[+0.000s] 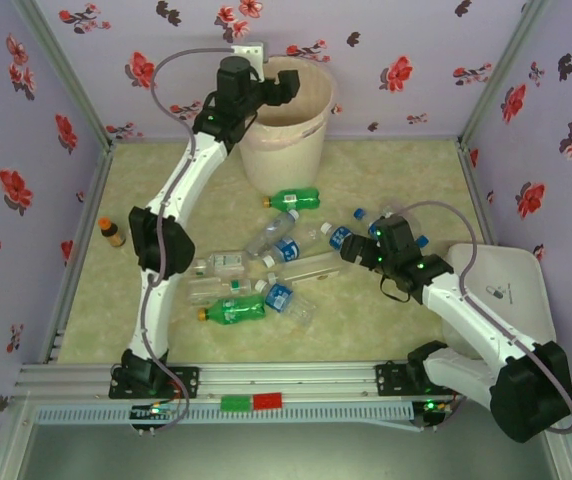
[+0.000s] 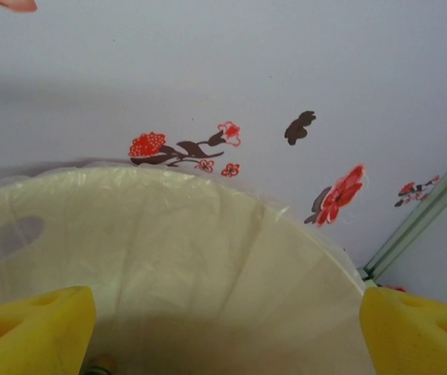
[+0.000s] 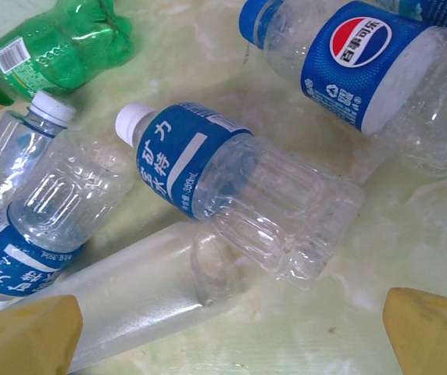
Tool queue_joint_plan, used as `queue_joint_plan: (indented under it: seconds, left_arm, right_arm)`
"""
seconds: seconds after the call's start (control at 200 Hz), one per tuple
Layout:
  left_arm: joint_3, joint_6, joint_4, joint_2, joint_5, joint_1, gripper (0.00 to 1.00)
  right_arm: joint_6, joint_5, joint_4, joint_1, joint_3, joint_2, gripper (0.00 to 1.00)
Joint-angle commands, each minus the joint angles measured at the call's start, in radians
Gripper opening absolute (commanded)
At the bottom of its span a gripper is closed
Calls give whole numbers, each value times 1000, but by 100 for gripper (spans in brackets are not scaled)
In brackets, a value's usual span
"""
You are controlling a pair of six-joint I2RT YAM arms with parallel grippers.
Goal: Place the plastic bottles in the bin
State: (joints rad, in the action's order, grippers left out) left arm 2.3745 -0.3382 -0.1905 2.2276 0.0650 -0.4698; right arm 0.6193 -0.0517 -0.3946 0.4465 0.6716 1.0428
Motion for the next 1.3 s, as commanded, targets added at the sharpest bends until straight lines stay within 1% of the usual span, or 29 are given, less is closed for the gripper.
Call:
queue_joint_plan:
  seconds: [0.0, 0.045, 0.07, 0.215, 0.28, 0.36, 0.43, 0.585, 0.635, 0.765, 0.81, 0.91, 1.045, 1.19, 1.295]
  left_arm:
    - [-108, 18, 93, -162, 19, -8, 93]
    - [-186, 16, 116, -214, 26, -8, 99]
    - [-232, 16, 129, -241, 26, -8, 99]
    - [-561, 17, 241, -445, 27, -6, 100]
    - [-709, 22, 281, -546, 20, -6, 99]
    - [-888, 24, 324, -671, -4, -6, 100]
    - [-1024, 18, 334, -770, -21, -6, 100]
    - [-1293, -20, 312, -948, -65, -5, 100]
    - [-1379, -21, 304, -999, -99, -4, 99]
    - [-1582, -64, 306, -1104, -269, 11, 99]
    - [-1624, -89, 296, -1135, -295, 25, 100]
    - [-1670, -134, 281, -1181, -297, 62, 99]
    - [-1680, -175, 287, -1182, -288, 90, 100]
    - [-1677, -220, 326, -1133, -235, 103, 100]
    - [-1672, -253, 351, -1087, -169, 105, 100]
  right_arm:
    - [-54, -57, -47, -6, 56, 9, 100]
    - [-74, -77, -65, -10, 71, 25, 100]
    - [-84, -87, -77, -15, 79, 37, 100]
    - [-157, -84, -134, -48, 158, 134, 100]
    - [-190, -80, -130, -48, 187, 175, 100]
    - [-232, -42, -109, -49, 213, 217, 100]
    - [-269, -6, -98, -48, 236, 257, 100]
    - [-313, 6, -113, -49, 292, 350, 99]
    - [-317, 11, -121, -48, 307, 376, 99]
    - [-326, 44, -90, -49, 311, 435, 98]
    - [-332, 62, -92, -48, 320, 457, 96]
    - [-344, 89, -99, -48, 341, 503, 94]
    - [-362, 113, -110, -44, 371, 563, 88]
    - [-378, 80, -135, -34, 402, 618, 86]
    - [-383, 56, -142, -31, 411, 653, 83]
